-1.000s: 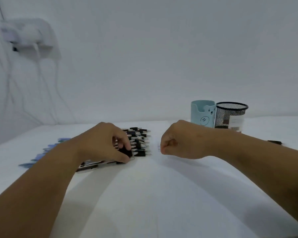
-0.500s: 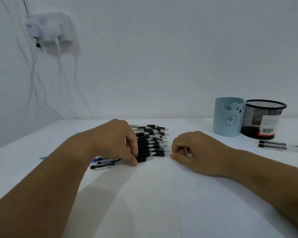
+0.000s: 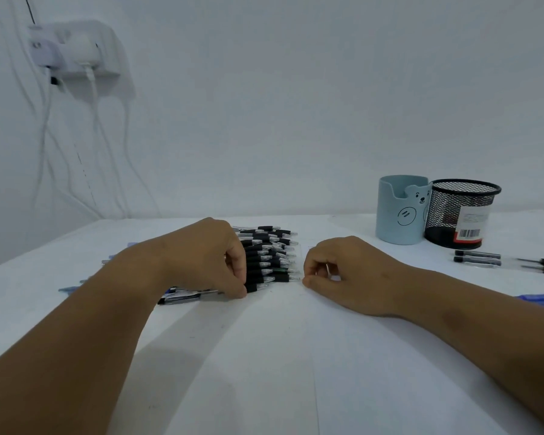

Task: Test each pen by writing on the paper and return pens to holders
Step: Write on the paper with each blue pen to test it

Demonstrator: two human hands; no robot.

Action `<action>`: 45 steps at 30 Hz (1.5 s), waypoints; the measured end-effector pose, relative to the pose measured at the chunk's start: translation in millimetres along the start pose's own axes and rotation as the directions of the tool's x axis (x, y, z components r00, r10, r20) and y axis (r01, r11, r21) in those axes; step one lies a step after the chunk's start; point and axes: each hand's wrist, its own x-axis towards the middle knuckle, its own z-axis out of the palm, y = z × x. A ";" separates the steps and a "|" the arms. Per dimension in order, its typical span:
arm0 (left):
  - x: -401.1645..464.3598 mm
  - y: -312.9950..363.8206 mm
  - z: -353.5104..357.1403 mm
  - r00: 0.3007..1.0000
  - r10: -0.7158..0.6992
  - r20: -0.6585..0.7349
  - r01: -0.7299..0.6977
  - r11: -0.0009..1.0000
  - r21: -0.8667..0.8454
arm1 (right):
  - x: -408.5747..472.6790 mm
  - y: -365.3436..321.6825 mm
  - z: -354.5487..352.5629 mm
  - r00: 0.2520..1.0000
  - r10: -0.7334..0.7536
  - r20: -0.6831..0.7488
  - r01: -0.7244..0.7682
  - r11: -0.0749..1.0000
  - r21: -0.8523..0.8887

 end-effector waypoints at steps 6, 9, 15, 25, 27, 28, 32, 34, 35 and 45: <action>-4.9 1.3 -7.8 0.940 -0.033 -0.340 -0.100 0.924 -0.368 | -0.6 -0.4 -1.2 1.000 0.015 -0.005 -0.015 1.000 0.008; 0.5 5.4 -2.1 0.878 -0.167 -0.448 -0.192 0.735 -0.651 | 0.0 1.9 0.5 1.000 0.015 -0.027 -0.015 1.000 0.008; 20.7 12.8 21.1 0.845 -0.408 -0.345 -0.330 0.110 -0.938 | -1.6 -5.1 3.8 0.973 0.080 -0.215 -0.033 0.976 0.215; 24.5 18.0 27.1 0.940 -0.283 -0.191 -0.258 -0.224 -0.940 | 2.4 -13.7 -11.8 0.877 0.443 -0.189 -0.216 0.713 0.667; 24.1 18.1 27.7 0.944 -0.270 -0.191 -0.252 -0.214 -0.944 | 1.5 -15.7 -13.8 0.871 0.484 -0.076 -0.229 0.540 0.810; 24.1 17.7 28.8 0.940 -0.276 -0.203 -0.253 -0.160 -0.954 | 2.3 -17.9 -15.9 0.862 0.504 -0.042 -0.217 0.444 0.869; 22.9 12.6 33.2 0.894 -0.295 -0.339 -0.242 0.318 -0.916 | 5.7 -22.2 -29.3 0.826 0.558 0.081 -0.119 0.031 0.992; 21.8 11.9 35.6 0.900 -0.234 -0.367 -0.243 0.430 -0.869 | 4.7 -20.7 -34.0 0.827 0.544 0.146 -0.095 -0.121 0.988; 21.3 12.3 36.9 0.908 -0.207 -0.365 -0.244 0.449 -0.860 | 3.8 -19.8 -35.4 0.829 0.534 0.166 -0.091 -0.164 0.982; 23.4 13.2 43.8 0.924 -0.126 -0.360 -0.262 0.476 -0.840 | 2.1 -10.5 -36.0 0.838 0.519 0.169 -0.074 -0.200 0.977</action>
